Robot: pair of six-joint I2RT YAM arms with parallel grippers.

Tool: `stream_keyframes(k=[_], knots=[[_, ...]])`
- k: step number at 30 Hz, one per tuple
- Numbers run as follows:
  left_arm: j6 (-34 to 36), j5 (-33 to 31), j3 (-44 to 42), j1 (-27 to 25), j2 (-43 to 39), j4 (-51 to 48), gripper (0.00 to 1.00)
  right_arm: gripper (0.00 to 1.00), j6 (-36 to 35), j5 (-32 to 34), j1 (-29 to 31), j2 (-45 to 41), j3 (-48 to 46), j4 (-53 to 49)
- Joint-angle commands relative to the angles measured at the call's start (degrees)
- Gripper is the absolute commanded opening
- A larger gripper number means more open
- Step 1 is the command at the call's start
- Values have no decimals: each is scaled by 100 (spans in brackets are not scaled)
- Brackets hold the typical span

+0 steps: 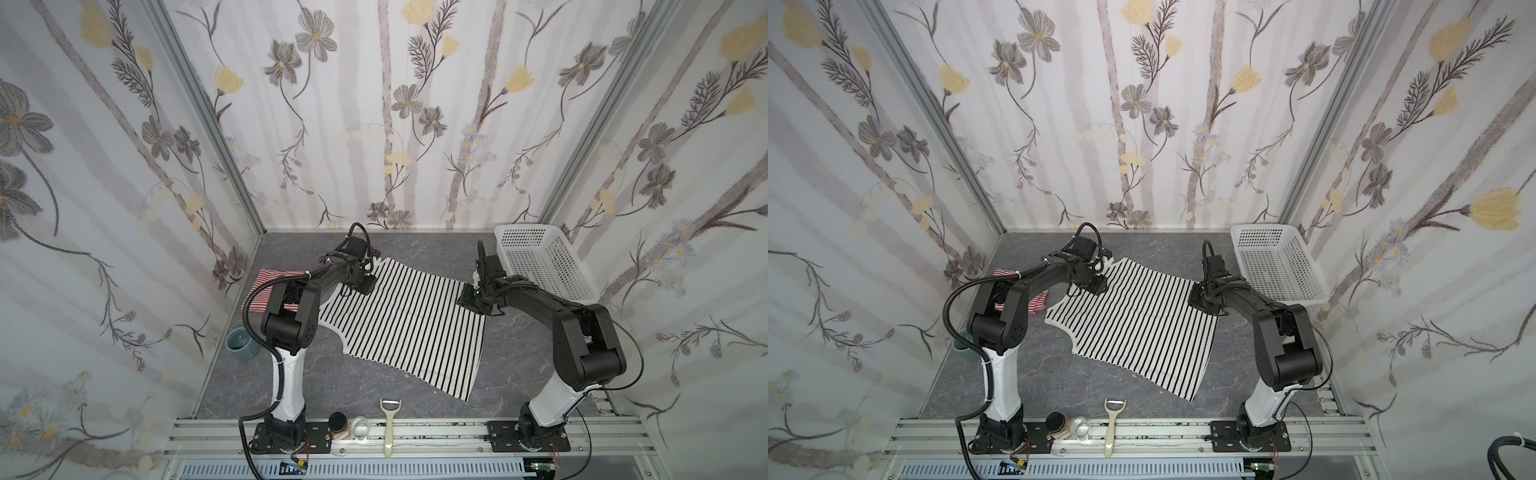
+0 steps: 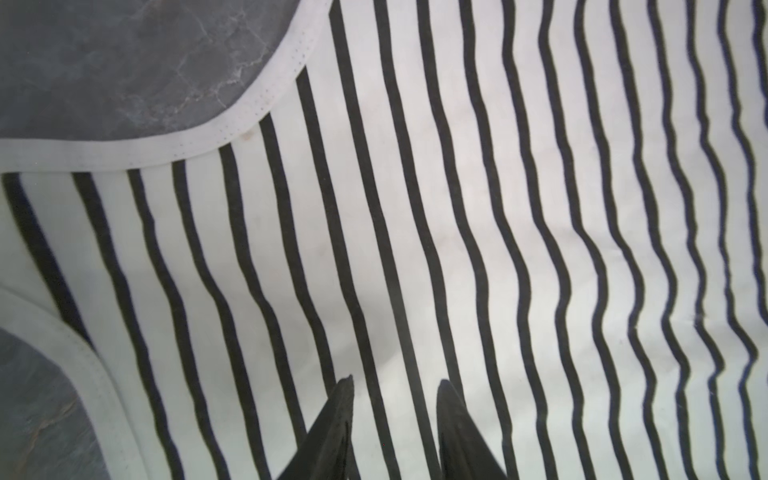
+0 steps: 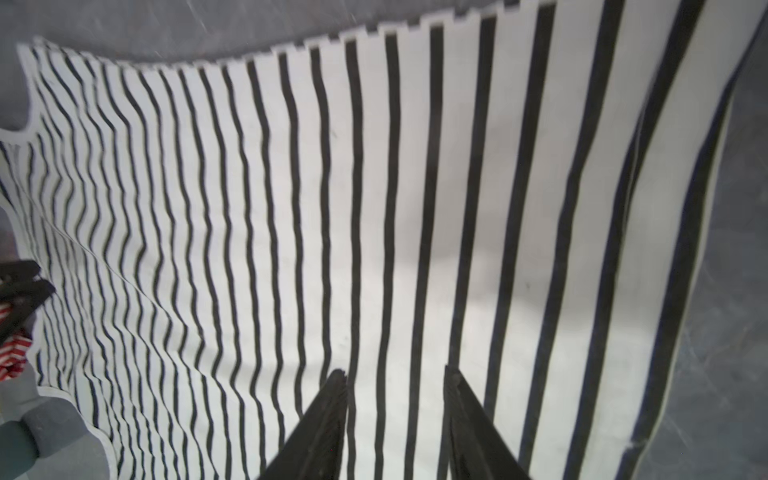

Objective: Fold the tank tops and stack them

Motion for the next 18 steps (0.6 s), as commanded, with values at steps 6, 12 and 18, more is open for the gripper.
stream_keyframes(k=[6, 12, 18], knots=[[42, -103, 394, -20, 295, 11, 35, 41, 397, 224, 294, -476, -1156, 843], [42, -348, 257, -3, 364, 14, 36, 41, 277, 276, 202, 68, -890, 804], [42, -473, -80, 80, 186, 46, 35, 41, -36, 235, -108, 790, -80, 572]])
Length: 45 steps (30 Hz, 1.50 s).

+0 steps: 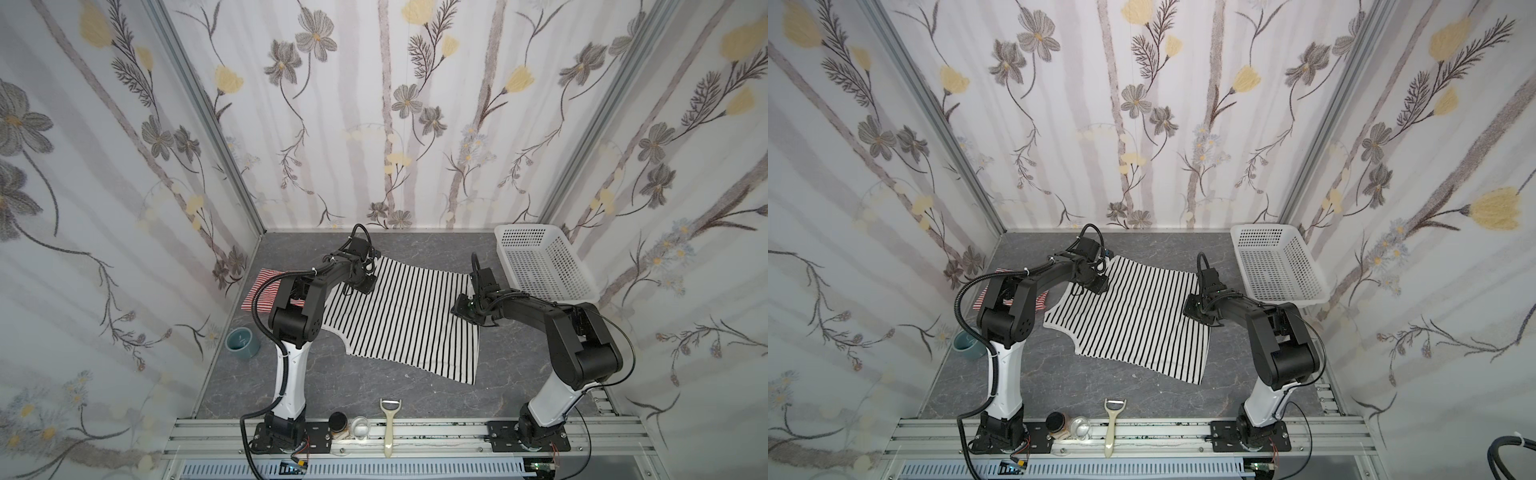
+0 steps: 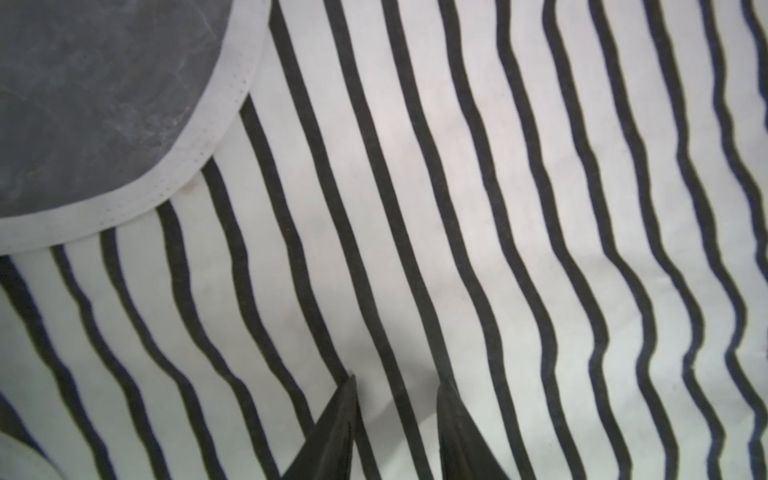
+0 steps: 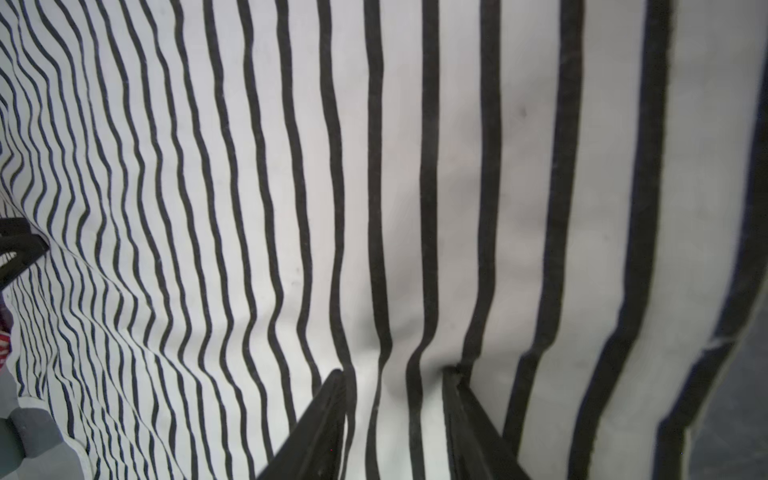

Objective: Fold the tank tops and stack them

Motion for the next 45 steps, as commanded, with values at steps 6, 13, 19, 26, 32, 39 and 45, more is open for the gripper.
stream_keyframes(k=[6, 13, 19, 26, 32, 39, 45], knots=[[13, -320, -406, 145, -221, -40, 36, 41, -402, 93, -341, 961, 1120, -729], [6, -213, -451, 176, -413, 28, 36, 41, -480, 62, -252, 959, 1641, -1078], [-73, 220, -387, 156, -911, 74, 37, 46, -316, 237, -64, -364, 770, -924], [303, 327, -1234, -86, -1840, 104, 42, 52, -61, 415, -6, -2072, -898, -773], [672, 465, -2694, -249, -2892, 375, 50, 53, 172, 600, 0, -3191, -2025, -1046], [796, 429, -3651, -457, -3836, 516, 51, 52, 490, 647, -24, -3661, -2746, -1086], [669, 404, -3933, -565, -4146, 575, 50, 50, 627, 646, -139, -3887, -3099, -1057]])
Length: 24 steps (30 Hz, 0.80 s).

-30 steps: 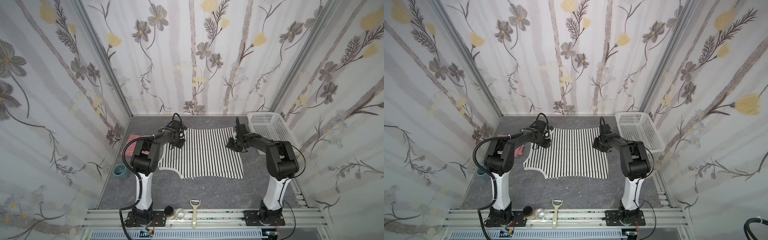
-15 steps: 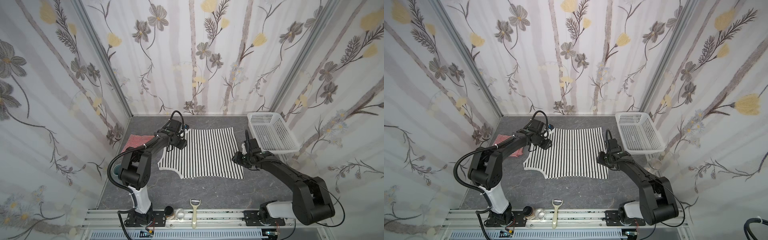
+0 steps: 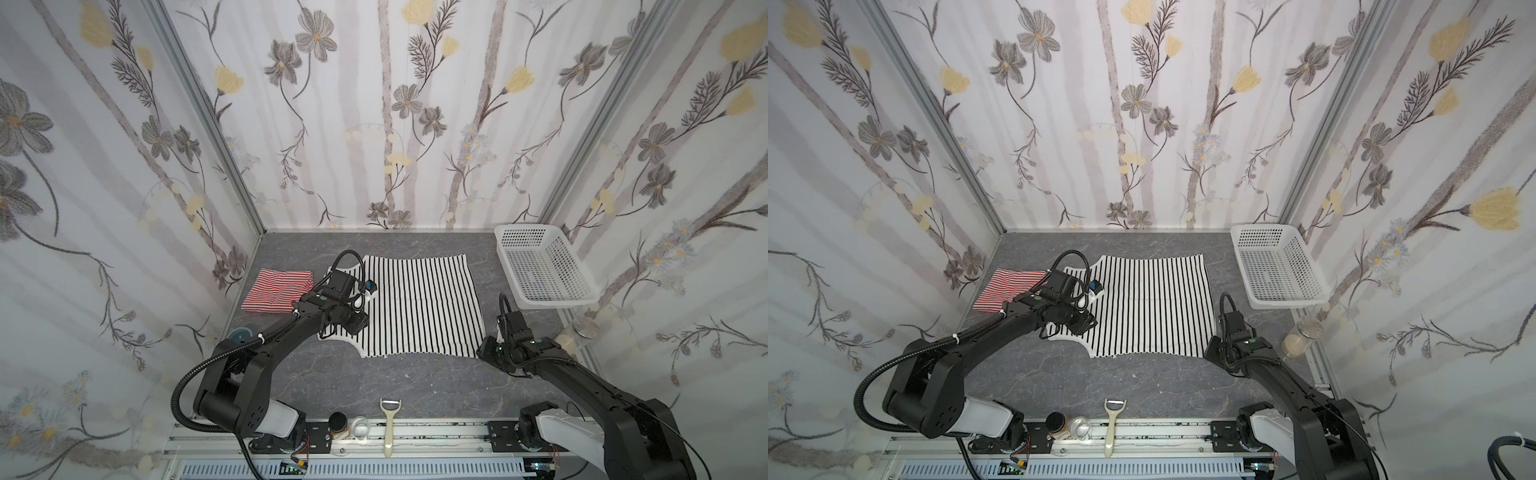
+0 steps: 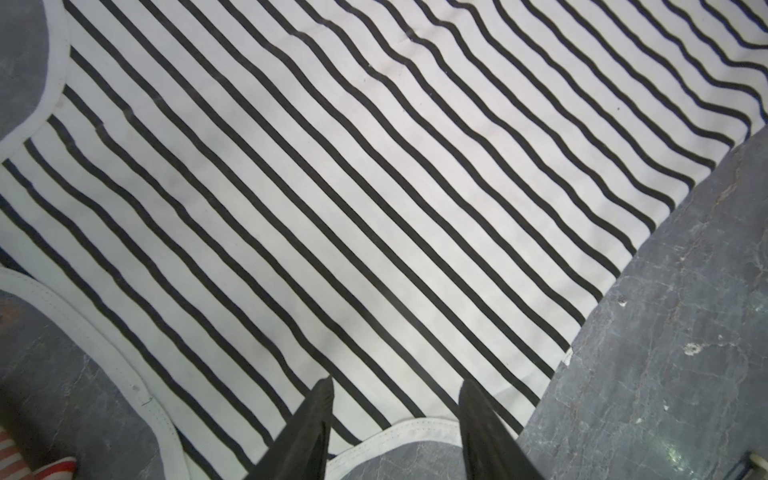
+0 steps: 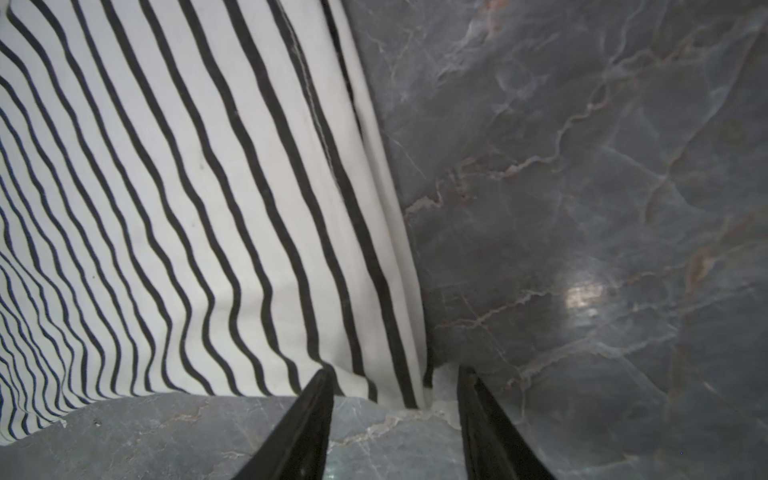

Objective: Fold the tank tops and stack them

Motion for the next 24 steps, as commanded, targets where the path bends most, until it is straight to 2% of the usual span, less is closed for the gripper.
stream_keyframes(k=[1, 5, 14, 22, 24], knots=[[-8, -1, -105, -36, -47, 166, 50, 50, 150, 82, -74, -27, -108, 119], [-7, 51, -172, -50, -14, 191, 50, 47, 159, -115, -151, 55, -171, 327], [11, 4, -147, -66, 18, 217, 50, 26, 230, -547, -154, -42, -287, 413], [11, -43, -158, -67, 60, 226, 49, 25, 286, -511, -145, -427, -393, 221], [15, -15, -156, -76, 39, 225, 49, 21, 297, -513, -145, -440, -387, 256]])
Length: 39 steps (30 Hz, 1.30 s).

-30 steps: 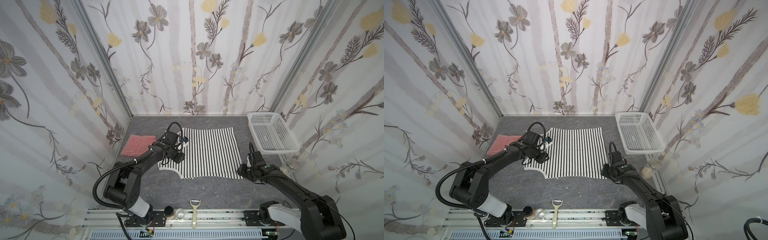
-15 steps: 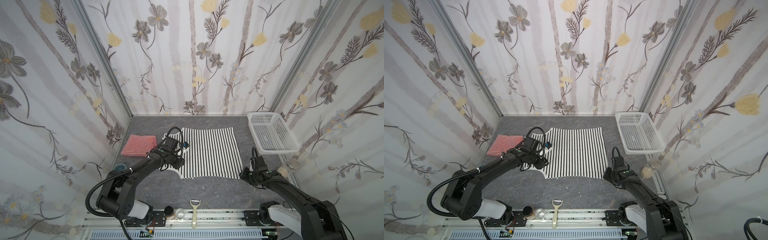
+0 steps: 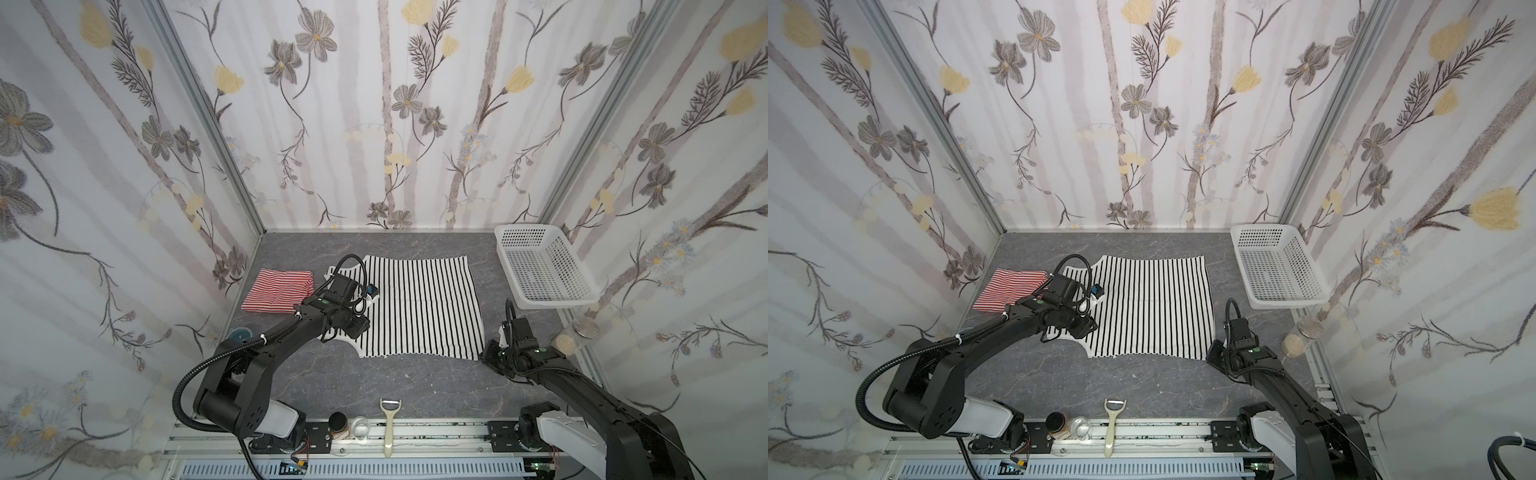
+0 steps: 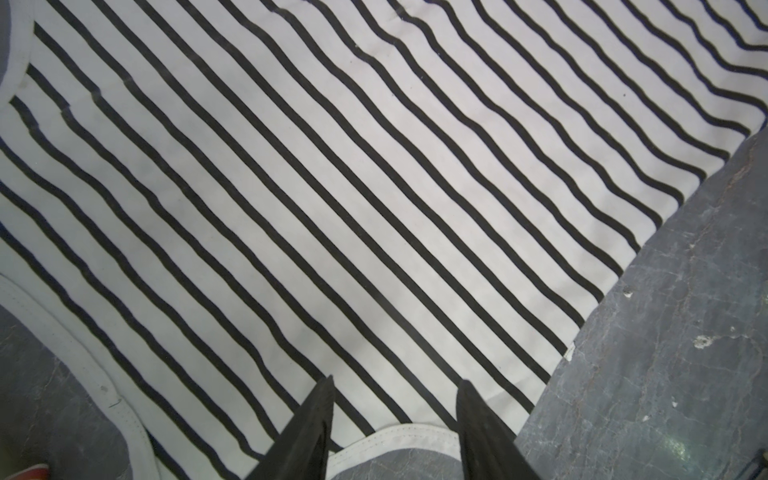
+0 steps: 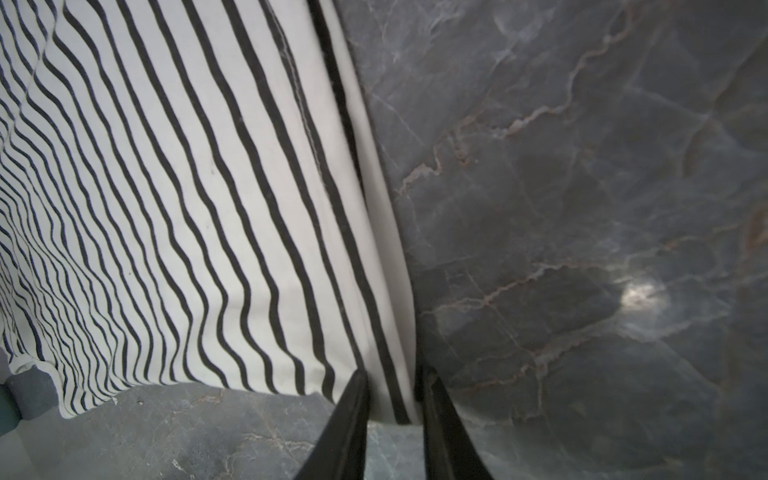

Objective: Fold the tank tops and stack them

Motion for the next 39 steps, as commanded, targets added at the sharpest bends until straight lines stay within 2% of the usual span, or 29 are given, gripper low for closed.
stream_keyframes(k=[1, 5, 7, 12, 30, 34, 39], knots=[[34, 50, -3, -6, -11, 112, 49, 18, 90, -16, 4, -31, 18, 52], [210, 109, -102, -94, -47, 38, 48, 3, 76, -3, 4, -14, 209, 27], [337, 13, -180, -255, -33, -30, 47, 0, 63, -7, 4, -2, 314, -7], [650, -459, -445, -698, 83, -189, 47, 0, 20, 3, 4, -18, 561, -128], [899, -457, -838, -1097, 93, -484, 48, 0, -51, 51, 4, 245, 790, -17], [874, -717, -818, -1110, 261, -439, 45, 0, -51, 50, 4, 237, 799, -25], [1090, -1213, -947, -1107, 474, -369, 37, 0, -51, 76, -3, 202, 785, -34]])
